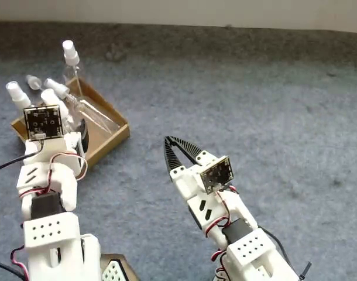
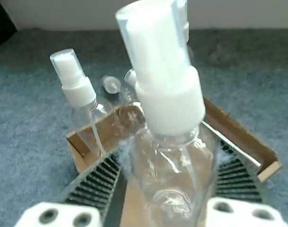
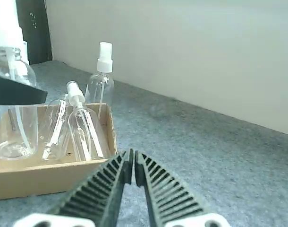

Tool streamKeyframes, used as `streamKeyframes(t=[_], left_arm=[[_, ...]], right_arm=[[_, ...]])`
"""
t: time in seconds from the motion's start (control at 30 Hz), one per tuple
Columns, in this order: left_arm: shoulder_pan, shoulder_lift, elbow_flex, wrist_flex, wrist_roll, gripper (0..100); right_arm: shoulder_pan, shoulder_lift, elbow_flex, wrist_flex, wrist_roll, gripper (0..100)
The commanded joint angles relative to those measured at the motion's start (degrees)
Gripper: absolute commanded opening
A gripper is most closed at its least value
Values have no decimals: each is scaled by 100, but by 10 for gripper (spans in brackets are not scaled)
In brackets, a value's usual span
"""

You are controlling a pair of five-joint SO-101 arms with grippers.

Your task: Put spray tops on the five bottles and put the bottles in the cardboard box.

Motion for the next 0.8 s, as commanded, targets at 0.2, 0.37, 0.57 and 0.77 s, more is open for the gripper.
streamKeyframes(t=[0.2, 0.37, 0.57, 0.77], left_arm=[[-743, 233, 1253, -2365, -79, 133], [-778, 251, 1851, -3103, -79, 133], [-760, 277, 2536, -4132, -62, 133], [-760, 286, 2510, -4141, -53, 133]], right_arm=[[101, -4, 664, -92, 0, 5], [92, -4, 664, -92, 0, 5], [84, -4, 664, -92, 0, 5], [84, -4, 664, -92, 0, 5]])
